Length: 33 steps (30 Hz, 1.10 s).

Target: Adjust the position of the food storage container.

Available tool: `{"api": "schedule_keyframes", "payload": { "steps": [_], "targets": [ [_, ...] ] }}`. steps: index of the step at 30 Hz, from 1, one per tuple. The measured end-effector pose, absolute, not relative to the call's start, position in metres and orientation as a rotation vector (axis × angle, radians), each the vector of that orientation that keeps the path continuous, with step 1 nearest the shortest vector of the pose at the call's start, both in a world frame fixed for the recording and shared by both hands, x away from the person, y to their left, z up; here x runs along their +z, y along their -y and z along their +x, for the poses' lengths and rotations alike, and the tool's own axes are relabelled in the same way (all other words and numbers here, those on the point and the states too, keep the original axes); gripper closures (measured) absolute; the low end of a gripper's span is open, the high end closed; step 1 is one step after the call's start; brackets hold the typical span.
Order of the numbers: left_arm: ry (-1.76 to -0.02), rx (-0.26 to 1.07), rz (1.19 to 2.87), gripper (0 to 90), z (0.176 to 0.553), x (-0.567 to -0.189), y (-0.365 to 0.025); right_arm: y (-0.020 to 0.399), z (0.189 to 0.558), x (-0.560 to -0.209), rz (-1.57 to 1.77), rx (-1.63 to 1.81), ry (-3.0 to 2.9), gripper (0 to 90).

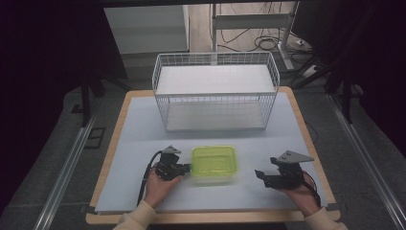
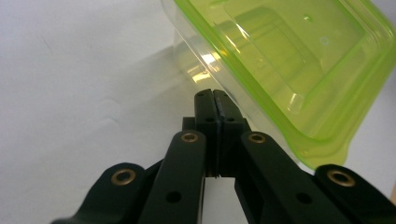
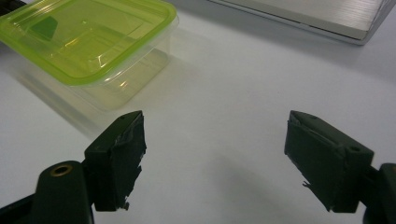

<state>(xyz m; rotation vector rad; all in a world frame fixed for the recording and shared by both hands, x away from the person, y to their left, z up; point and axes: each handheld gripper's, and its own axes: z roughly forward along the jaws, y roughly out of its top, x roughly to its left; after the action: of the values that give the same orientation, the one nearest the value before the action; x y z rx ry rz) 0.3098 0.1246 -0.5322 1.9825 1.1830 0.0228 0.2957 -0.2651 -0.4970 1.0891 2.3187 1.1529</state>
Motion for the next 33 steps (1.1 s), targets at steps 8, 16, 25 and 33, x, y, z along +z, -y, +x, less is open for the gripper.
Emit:
{"api": "schedule_keyframes", "payload": {
  "steps": [8,16,25,33],
  "targets": [
    [-1.186,0.010,1.978,90.0,0.318,-0.532,-0.117,0.265,0.296,-0.498,1.090,1.150,-2.322,20.5],
    [-1.188,0.009,1.955,90.0,0.315,-0.529,-0.122,0.267,0.296,-0.496,1.101,1.172,-2.306,20.5],
    [-1.157,0.021,1.897,90.0,0.295,-0.516,-0.146,0.267,0.295,-0.494,1.096,1.248,-2.295,20.1],
    [-1.159,-0.005,1.856,87.1,0.293,-0.511,-0.155,0.262,0.293,-0.494,1.050,1.257,-2.316,19.8]
  ]
}}
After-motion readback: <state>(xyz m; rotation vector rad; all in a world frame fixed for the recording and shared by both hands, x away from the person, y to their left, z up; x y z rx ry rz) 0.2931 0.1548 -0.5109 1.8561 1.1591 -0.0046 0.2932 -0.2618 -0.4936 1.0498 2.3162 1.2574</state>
